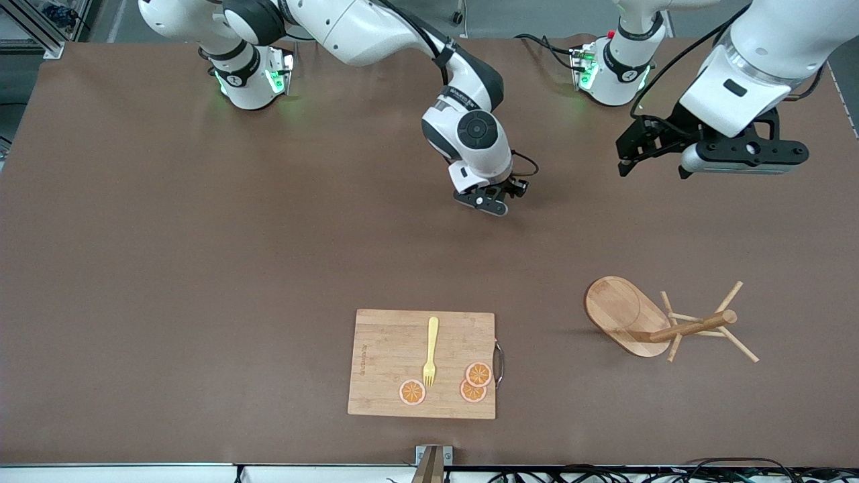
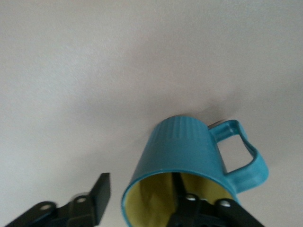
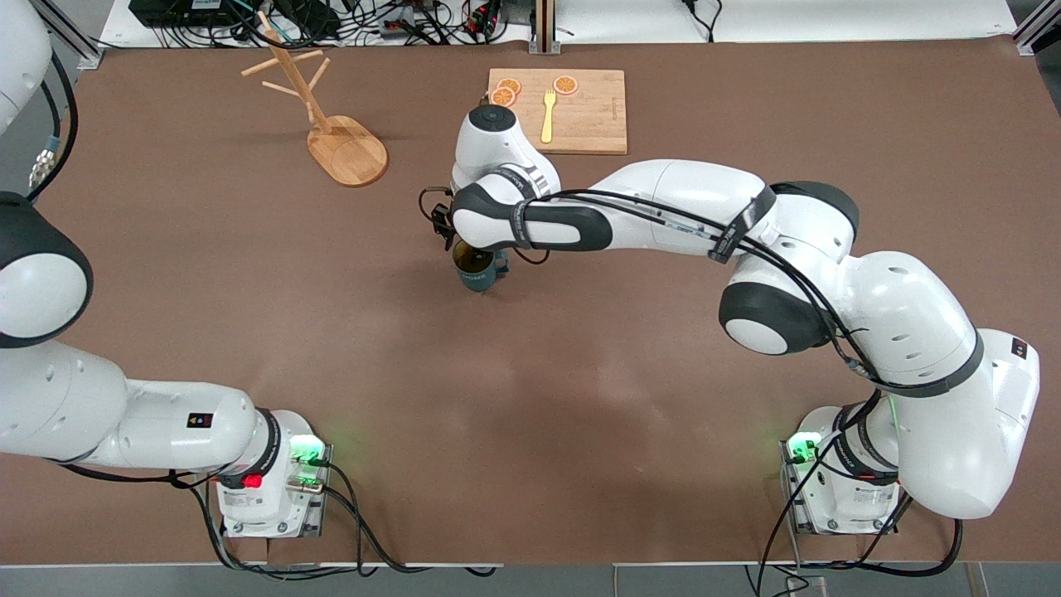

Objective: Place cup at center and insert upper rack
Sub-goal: 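Carry the teal mug with the right gripper to the table center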

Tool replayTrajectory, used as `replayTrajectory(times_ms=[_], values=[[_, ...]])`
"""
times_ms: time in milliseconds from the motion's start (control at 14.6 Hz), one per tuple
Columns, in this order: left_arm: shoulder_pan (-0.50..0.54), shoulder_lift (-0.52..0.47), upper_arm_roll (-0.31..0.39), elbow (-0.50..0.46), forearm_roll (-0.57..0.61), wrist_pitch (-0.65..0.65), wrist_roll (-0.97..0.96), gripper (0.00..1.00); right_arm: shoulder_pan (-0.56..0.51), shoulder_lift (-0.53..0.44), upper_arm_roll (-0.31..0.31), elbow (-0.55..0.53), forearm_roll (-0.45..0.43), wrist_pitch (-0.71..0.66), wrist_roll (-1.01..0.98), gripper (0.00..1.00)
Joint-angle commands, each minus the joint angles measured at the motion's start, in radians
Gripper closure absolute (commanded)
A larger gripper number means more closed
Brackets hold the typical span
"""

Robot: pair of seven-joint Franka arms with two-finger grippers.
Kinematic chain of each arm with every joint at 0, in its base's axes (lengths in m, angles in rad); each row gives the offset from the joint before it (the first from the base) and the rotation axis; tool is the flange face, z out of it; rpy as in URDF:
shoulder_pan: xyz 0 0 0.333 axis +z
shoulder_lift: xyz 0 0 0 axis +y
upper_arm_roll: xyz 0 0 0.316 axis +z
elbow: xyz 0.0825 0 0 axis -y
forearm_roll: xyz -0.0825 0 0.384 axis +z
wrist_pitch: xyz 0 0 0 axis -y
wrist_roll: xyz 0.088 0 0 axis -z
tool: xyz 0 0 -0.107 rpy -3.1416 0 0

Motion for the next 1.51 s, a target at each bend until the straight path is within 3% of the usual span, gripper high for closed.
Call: replayTrajectory(times_ms=[0, 206, 549, 891, 1234, 1440], values=[[0.003, 0.000, -0.035, 0.002, 0.002, -0.009, -0.057, 0.00, -0.017, -0.008, 0.003, 0.049, 0.015, -0.014, 0.049, 0.00], [0.002, 0.000, -0.081, -0.001, 0.002, -0.009, -0.102, 0.00, -0.034, -0.065, -0.011, 0.049, 0.008, -0.040, 0.061, 0.00], [0.005, -0.002, -0.151, -0.008, 0.002, -0.009, -0.160, 0.00, -0.194, -0.258, -0.069, 0.042, -0.041, -0.296, 0.025, 0.00], [0.003, -0.002, -0.237, -0.020, 0.017, 0.000, -0.260, 0.00, -0.408, -0.340, -0.091, 0.040, -0.176, -0.557, -0.270, 0.00], [0.002, -0.002, -0.394, -0.095, 0.049, 0.032, -0.441, 0.00, -0.710, -0.412, -0.079, 0.048, -0.164, -0.681, -0.584, 0.00], [0.005, -0.005, -0.518, -0.181, 0.108, 0.107, -0.602, 0.00, -0.830, -0.470, -0.091, 0.048, -0.176, -0.774, -0.884, 0.00]])
